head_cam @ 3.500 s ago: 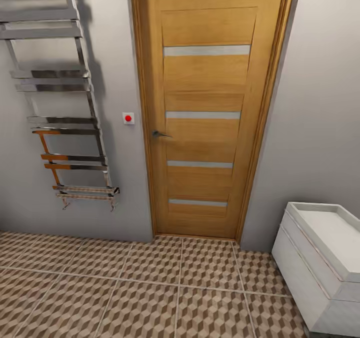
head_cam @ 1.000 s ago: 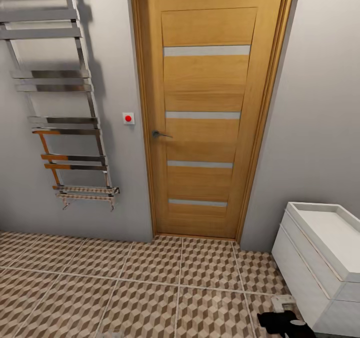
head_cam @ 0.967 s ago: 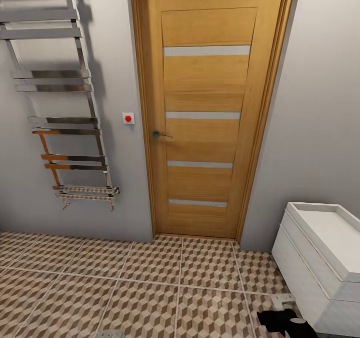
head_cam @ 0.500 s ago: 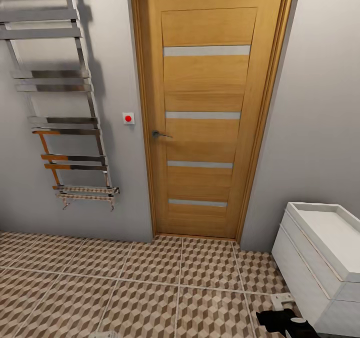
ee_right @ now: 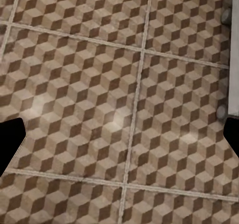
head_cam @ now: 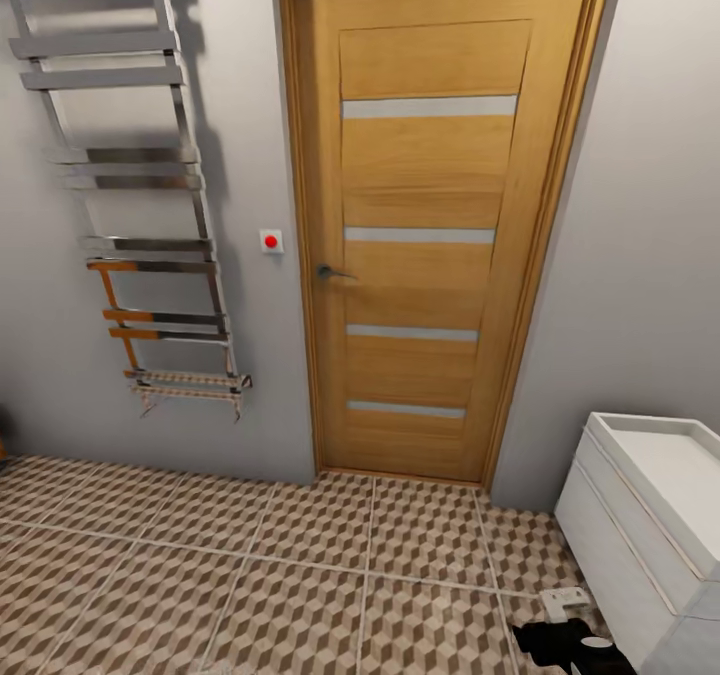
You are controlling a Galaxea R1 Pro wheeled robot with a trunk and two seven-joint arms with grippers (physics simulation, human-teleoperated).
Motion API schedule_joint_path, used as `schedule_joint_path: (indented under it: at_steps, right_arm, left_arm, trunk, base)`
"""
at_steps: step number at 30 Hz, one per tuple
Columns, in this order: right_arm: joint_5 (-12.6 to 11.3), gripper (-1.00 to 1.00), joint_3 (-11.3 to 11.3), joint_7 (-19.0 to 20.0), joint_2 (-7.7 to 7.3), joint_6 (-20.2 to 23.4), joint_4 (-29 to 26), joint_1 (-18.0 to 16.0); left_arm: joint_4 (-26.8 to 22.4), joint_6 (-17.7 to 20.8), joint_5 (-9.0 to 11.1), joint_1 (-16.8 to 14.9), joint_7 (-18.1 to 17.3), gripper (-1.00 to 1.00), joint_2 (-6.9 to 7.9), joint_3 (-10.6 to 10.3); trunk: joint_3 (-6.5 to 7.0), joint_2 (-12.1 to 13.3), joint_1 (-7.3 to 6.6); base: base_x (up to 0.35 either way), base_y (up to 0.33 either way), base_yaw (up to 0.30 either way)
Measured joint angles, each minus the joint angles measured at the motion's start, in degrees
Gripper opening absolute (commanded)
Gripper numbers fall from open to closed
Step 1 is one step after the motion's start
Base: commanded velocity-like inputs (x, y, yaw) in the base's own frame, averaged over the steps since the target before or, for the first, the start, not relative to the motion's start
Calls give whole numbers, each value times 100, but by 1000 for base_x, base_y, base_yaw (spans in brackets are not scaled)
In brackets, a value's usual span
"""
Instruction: Take the four mousetraps from the cabinet in the bathroom and place them on the bathroom floor. Make sure all four end up on the same floor surface, and ensure that at least two of them are either under or directly next to the same bathroom sink.
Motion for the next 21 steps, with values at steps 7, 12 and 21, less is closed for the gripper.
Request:
schedule_joint_path:
  at_steps: [7, 12, 21]
  right_arm:
    - [0, 100, 0, -4, 0, 0, 1, 0]
    - [0, 100, 0, -5, 0, 0, 1, 0]
    - [0, 100, -2, -5, 0, 0, 28, 0]
  left_arm:
    - [14, -68, -1, 0, 0, 100, 2, 1]
    - [15, -86, -1, 0, 2, 100, 2, 1]
    - [17, -109, -2, 0, 7, 100, 2, 1]
  trunk:
    - [126, 281, -154]
    - [216, 482, -264]
    - [377, 843, -461]
  base:
    - [0, 0, 287]
    - [0, 0, 294]
    - [0, 0, 298]
